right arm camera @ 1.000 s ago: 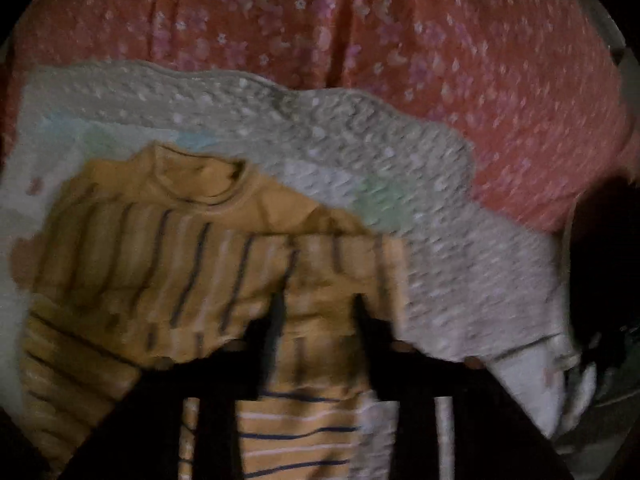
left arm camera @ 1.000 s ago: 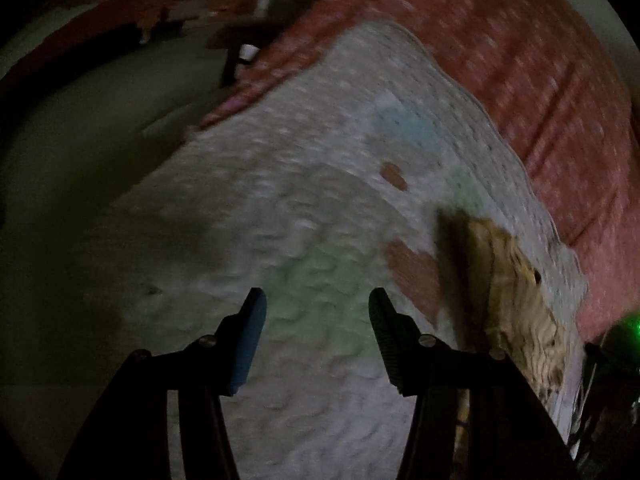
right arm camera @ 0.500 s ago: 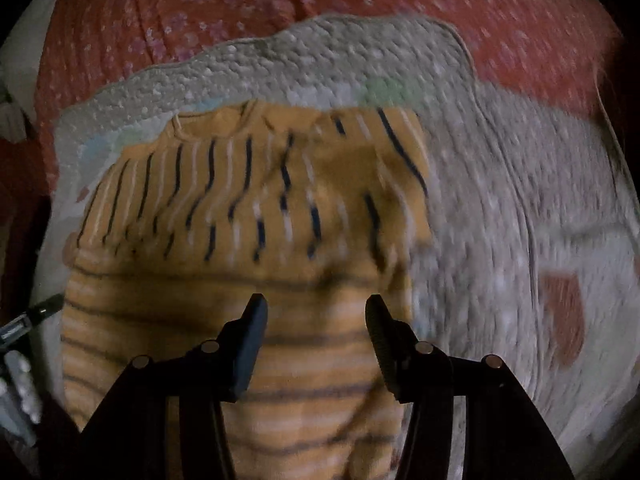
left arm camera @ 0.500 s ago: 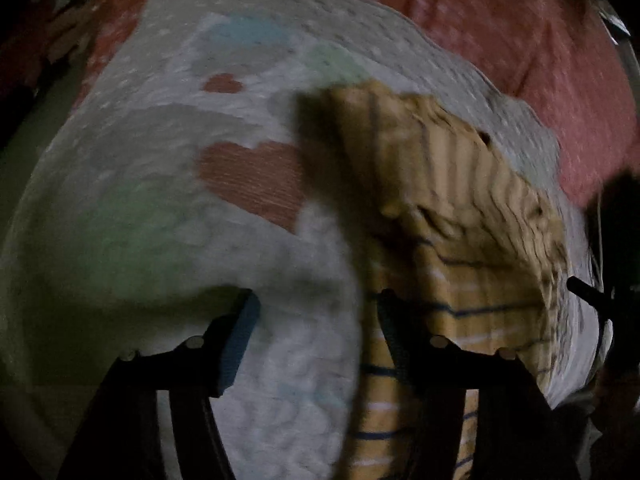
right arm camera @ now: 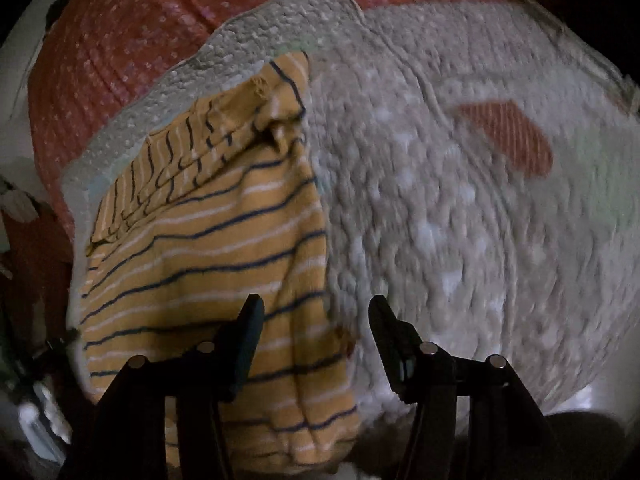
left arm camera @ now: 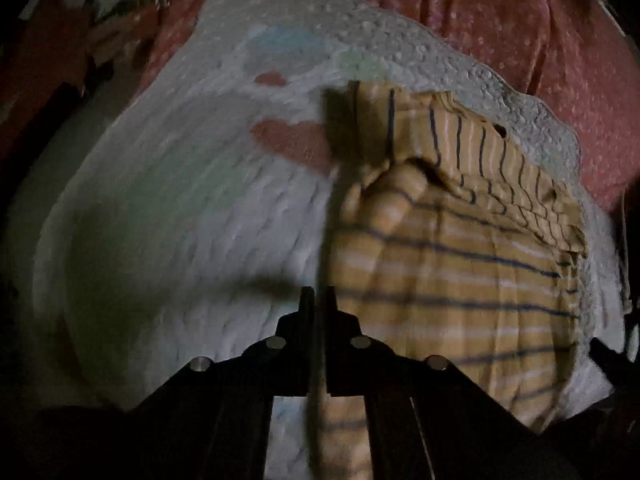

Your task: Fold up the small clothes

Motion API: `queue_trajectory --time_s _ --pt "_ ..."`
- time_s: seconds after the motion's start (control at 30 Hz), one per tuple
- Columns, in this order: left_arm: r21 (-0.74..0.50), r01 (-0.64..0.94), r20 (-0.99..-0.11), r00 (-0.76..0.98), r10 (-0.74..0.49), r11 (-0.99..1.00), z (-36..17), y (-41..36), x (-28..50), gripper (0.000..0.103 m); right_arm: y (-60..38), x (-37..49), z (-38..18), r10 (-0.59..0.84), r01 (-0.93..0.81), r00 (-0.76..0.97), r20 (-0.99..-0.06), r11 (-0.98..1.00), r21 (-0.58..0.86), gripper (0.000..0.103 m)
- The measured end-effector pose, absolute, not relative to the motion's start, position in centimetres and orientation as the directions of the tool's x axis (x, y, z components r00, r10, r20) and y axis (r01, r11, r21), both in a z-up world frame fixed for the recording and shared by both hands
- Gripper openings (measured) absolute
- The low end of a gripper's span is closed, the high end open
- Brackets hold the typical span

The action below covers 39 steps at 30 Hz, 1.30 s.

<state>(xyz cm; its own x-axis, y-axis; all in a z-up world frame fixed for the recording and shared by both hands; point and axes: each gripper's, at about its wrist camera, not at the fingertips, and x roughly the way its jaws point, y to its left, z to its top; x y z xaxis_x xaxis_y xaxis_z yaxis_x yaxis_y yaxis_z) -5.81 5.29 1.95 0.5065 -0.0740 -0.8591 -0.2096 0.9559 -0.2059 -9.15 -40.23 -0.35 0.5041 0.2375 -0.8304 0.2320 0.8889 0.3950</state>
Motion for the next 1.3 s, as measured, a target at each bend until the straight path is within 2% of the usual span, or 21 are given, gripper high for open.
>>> queue_trajectory --time_s 0.1,0.17,0.23,0.3,0.37,0.47,0.57,0.6,0.63,0.67,0.7,0.73,0.77,0.9,0.93,1.1,1.17,1.3 --pt "-0.285 -0.241 -0.883 0.443 -0.157 0.928 0.0 5.6 -8.3 0.009 -40.0 -10.6 -1.8 0.275 0.245 0.488 -0.828 0.868 0.433 0.061" --pt "-0.330 -0.255 -0.889 0.408 -0.208 0.909 -1.4 5.6 -10.1 0.024 -39.8 -11.6 -3.0 0.315 0.249 0.463 -0.829 0.851 0.463 0.061" --pt "-0.362 -0.246 -0.885 0.394 -0.248 0.899 -2.1 5.0 -11.2 0.033 -39.4 -12.3 -3.9 0.354 0.248 0.438 -0.826 0.836 0.490 0.063" --pt "-0.386 -0.205 -0.879 0.377 -0.292 0.899 -2.5 3.7 -12.5 0.046 -38.7 -13.0 -4.9 0.384 0.248 0.405 -0.830 0.827 0.504 0.066" --pt "-0.397 -0.180 -0.879 0.358 -0.316 0.900 -3.1 2.6 -13.4 0.058 -37.8 -13.7 -5.7 0.402 0.248 0.371 -0.837 0.826 0.507 0.071" --pt "-0.351 -0.117 -0.894 0.336 -0.295 0.929 -3.7 0.3 -14.0 0.073 -36.8 -14.3 -7.0 0.416 0.253 0.322 -0.850 0.828 0.501 0.078" --pt "-0.318 -0.083 -0.908 0.312 -0.278 0.945 -4.0 -1.2 -14.4 0.081 -35.8 -14.9 -8.4 0.457 0.261 0.272 -0.847 0.812 0.522 0.080" --pt "-0.295 -0.068 -0.920 0.289 -0.264 0.953 -4.4 -1.9 -14.6 0.081 -35.6 -15.0 -8.6 0.465 0.260 0.264 -0.845 0.809 0.527 0.080" --pt "-0.265 -0.050 -0.933 0.265 -0.243 0.963 -4.6 -2.6 -14.6 0.077 -35.3 -15.2 -8.8 0.484 0.254 0.251 -0.838 0.803 0.539 0.073" --pt "-0.229 -0.036 -0.946 0.243 -0.214 0.973 -4.7 -3.1 -14.6 0.053 -35.1 -15.3 -8.7 0.504 0.248 0.246 -0.828 0.793 0.557 0.042" --pt "-0.209 -0.034 -0.956 0.218 -0.197 0.977 -4.9 -3.4 -14.4 0.037 -35.0 -15.6 -8.6 0.536 0.244 0.245 -0.808 0.773 0.586 0.028" --pt "-0.223 -0.041 -0.957 0.200 -0.211 0.974 -4.9 -3.3 -14.3 0.006 -34.8 -15.9 -8.3 0.551 0.246 0.238 -0.799 0.762 0.599 0.012" --pt "-0.281 -0.077 -0.948 0.177 -0.264 0.957 -4.8 -2.6 -14.5 0.008 -34.8 -16.3 -7.8 0.554 0.247 0.239 -0.797 0.759 0.602 0.010" --pt "-0.310 -0.150 -0.937 0.213 -0.276 0.939 -2.2 0.0 -16.0 0.007 -35.6 -19.0 -6.1 0.557 0.261 0.227 -0.799 0.755 0.601 0.007" --pt "-0.305 -0.149 -0.939 0.214 -0.270 0.941 -1.9 0.1 -16.3 0.007 -35.6 -19.7 -6.0 0.550 0.263 0.215 -0.807 0.763 0.591 0.004" --pt "-0.246 -0.157 -0.961 0.172 -0.218 0.956 -2.7 -0.2 -18.2 0.007 -35.3 -21.8 -8.1 0.512 0.318 0.102 -0.853 0.796 0.516 0.002" --pt "-0.249 -0.190 -0.963 0.158 -0.220 0.950 -3.0 0.5 -18.1 0.008 -35.7 -22.6 -7.2 0.509 0.302 0.135 -0.850 0.796 0.525 0.004" --pt "-0.339 -0.212 -0.929 0.229 -0.291 0.917 -1.4 2.7 -19.0 0.009 -35.9 -21.7 -4.0 0.475 0.233 0.236 -0.848 0.820 0.523 0.005"
